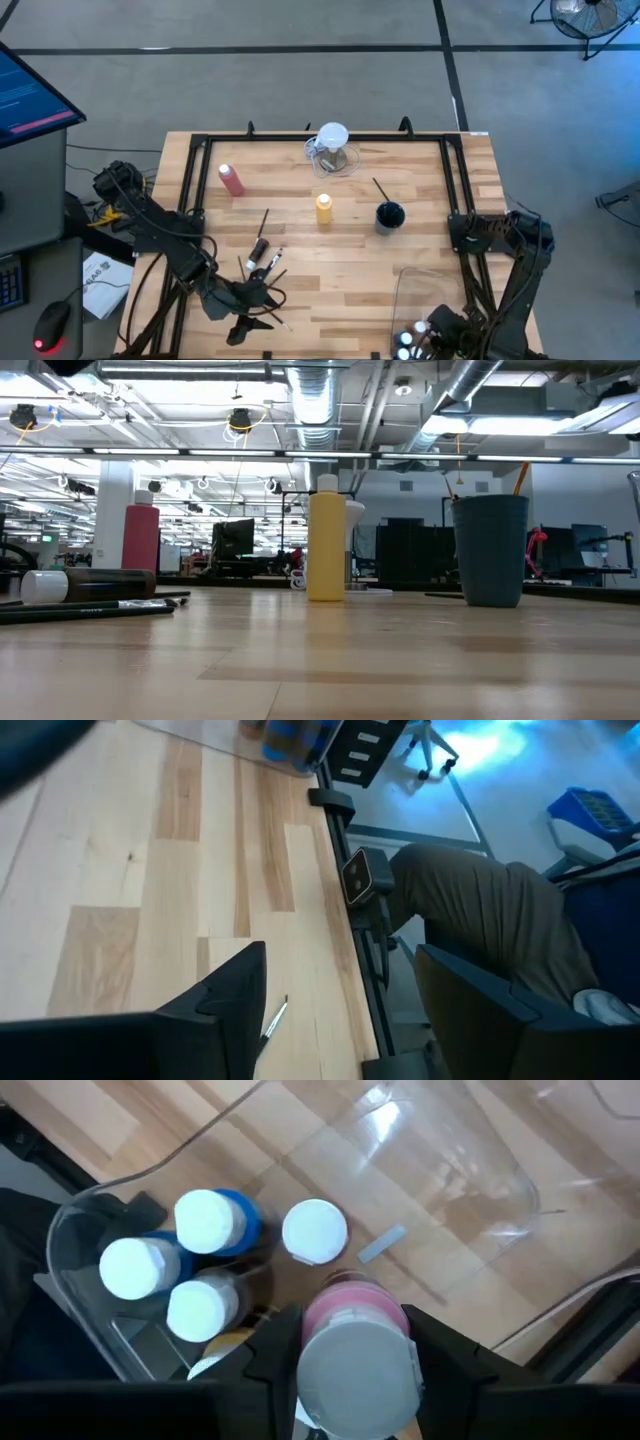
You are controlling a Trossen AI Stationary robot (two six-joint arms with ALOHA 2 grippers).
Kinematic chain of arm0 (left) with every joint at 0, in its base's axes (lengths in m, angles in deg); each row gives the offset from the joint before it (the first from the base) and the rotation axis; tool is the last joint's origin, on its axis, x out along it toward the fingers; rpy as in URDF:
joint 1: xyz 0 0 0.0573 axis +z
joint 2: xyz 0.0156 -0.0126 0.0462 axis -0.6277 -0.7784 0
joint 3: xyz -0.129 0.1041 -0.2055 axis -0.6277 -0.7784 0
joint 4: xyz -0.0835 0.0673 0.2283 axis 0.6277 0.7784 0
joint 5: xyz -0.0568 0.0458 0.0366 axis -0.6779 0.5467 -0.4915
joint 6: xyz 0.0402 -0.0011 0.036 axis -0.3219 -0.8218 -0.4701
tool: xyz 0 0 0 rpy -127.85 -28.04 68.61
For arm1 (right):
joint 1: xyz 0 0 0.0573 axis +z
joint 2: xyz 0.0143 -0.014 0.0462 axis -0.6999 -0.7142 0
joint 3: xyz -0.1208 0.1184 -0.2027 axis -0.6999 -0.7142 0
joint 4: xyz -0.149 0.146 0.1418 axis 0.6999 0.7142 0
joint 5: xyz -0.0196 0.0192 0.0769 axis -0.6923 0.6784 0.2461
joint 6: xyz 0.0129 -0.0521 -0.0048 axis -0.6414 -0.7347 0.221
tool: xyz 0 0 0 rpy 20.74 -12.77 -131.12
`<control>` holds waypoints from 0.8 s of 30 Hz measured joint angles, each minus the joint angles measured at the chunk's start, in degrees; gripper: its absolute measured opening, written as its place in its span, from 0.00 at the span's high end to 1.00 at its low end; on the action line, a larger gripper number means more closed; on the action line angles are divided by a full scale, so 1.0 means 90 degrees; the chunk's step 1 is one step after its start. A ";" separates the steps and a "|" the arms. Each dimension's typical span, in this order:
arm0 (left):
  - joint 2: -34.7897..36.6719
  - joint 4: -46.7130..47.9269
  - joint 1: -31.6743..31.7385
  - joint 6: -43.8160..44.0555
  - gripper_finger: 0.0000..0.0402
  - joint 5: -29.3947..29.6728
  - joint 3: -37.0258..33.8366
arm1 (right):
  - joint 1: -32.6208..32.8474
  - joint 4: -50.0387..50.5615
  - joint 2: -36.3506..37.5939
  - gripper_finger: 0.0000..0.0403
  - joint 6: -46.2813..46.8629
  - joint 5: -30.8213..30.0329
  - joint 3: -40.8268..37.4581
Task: Pick & Place Paint Supplies
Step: Put the small pink paint bottle into the transparent bin
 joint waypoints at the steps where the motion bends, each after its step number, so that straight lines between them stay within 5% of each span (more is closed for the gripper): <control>1: 0.0000 -0.0080 -0.0017 0.0018 0.47 0.0013 -0.0059 | 0.0002 -0.0007 0.0000 0.67 0.0000 -0.0002 0.0000; 24: 0.0000 -0.1137 -0.0114 -0.0195 0.47 0.0015 -0.0272 | -0.0088 -0.0315 -0.0612 0.67 -0.0464 0.0288 0.0010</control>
